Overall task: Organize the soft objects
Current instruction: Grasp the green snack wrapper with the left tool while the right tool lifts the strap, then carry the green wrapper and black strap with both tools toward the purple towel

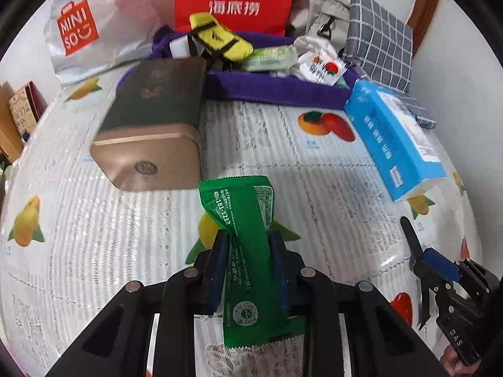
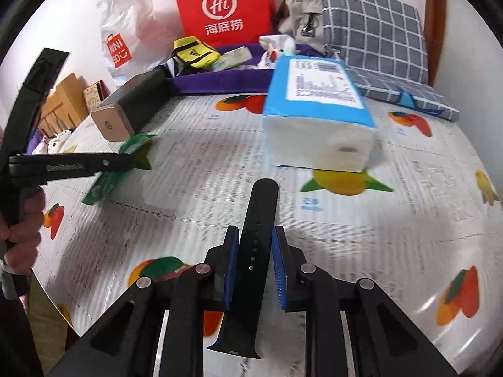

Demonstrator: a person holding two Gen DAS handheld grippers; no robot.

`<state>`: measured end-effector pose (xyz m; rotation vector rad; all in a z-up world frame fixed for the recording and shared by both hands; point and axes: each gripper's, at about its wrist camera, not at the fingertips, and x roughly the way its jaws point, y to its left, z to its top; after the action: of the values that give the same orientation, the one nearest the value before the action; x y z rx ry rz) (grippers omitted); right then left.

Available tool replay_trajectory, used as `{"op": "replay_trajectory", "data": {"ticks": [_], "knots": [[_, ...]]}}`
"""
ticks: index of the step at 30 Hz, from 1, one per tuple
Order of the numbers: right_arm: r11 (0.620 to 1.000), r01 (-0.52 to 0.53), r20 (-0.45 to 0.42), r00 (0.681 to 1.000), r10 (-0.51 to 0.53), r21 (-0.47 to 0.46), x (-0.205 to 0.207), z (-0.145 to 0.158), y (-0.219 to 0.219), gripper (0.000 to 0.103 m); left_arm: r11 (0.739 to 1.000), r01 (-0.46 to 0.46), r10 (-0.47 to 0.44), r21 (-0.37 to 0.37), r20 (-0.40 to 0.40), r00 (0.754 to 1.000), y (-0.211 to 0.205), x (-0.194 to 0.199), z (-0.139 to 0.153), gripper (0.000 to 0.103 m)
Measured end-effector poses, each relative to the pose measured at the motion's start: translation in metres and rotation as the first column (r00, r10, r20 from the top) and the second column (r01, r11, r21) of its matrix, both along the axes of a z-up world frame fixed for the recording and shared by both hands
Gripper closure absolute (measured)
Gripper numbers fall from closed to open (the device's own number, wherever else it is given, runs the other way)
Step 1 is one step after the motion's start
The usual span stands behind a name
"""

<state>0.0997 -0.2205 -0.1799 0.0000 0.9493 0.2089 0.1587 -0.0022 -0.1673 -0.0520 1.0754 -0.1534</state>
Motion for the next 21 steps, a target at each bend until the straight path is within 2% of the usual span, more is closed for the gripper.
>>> {"op": "replay_trajectory", "data": {"ticks": [12, 14, 19, 21], "knots": [[0.995, 0.016, 0.042, 0.999, -0.02, 0.098, -0.005, 0.044, -0.019, 0.082, 0.999, 0.028, -0.024, -0.039, 0.1, 0.995, -0.004, -0.012, 0.048, 0.078], [0.994, 0.014, 0.052, 0.998, -0.019, 0.105, -0.004, 0.054, -0.019, 0.098, 0.999, 0.031, -0.026, -0.044, 0.115, 0.993, -0.004, -0.013, 0.057, 0.078], [0.996, 0.008, 0.082, 0.997, -0.015, 0.087, 0.0, 0.069, -0.016, 0.098, 0.998, 0.04, -0.032, -0.054, 0.148, 0.989, -0.004, -0.015, 0.072, 0.078], [0.996, 0.006, 0.063, 0.998, -0.012, 0.09, 0.004, 0.067, -0.016, 0.098, 0.998, 0.04, -0.031, -0.053, 0.152, 0.988, -0.004, -0.016, 0.075, 0.078]]}}
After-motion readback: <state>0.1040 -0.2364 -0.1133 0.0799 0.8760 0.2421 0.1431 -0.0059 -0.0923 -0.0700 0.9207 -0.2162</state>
